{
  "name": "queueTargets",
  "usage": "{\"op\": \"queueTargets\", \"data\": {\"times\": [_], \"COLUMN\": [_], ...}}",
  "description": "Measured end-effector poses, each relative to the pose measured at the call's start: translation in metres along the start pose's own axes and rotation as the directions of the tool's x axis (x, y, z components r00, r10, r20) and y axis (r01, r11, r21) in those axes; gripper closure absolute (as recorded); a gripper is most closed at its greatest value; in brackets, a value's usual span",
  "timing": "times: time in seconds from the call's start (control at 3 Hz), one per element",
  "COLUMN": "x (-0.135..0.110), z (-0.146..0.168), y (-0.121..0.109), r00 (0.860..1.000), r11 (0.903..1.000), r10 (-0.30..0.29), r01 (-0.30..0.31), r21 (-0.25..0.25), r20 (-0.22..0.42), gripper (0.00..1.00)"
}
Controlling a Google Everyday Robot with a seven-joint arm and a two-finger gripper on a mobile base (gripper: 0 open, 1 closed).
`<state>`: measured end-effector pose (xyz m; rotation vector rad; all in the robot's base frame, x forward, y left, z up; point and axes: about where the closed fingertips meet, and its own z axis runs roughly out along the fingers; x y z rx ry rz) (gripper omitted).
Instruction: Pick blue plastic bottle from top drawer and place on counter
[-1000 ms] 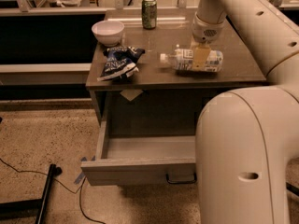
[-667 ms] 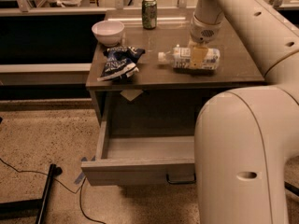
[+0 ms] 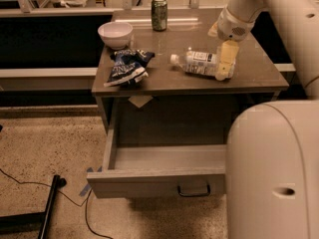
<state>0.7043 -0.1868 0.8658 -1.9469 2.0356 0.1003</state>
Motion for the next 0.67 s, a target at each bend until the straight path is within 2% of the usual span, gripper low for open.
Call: {"op": "queueTargets", "data": {"times": [0.33,0.67], "x": [0.0122,0.0107], "z": [-0.0257,-0.0225], "y": [0.0076,0.0017], "r00": [0.996,0.996], "r11": [0.9994,0.9987], "r10": [0.012,0.014], "r01": [-0.015,-0.018], "r21": [0.03,0.048], "r20": [0.083,0.092], "gripper": [0.0,0.0]}}
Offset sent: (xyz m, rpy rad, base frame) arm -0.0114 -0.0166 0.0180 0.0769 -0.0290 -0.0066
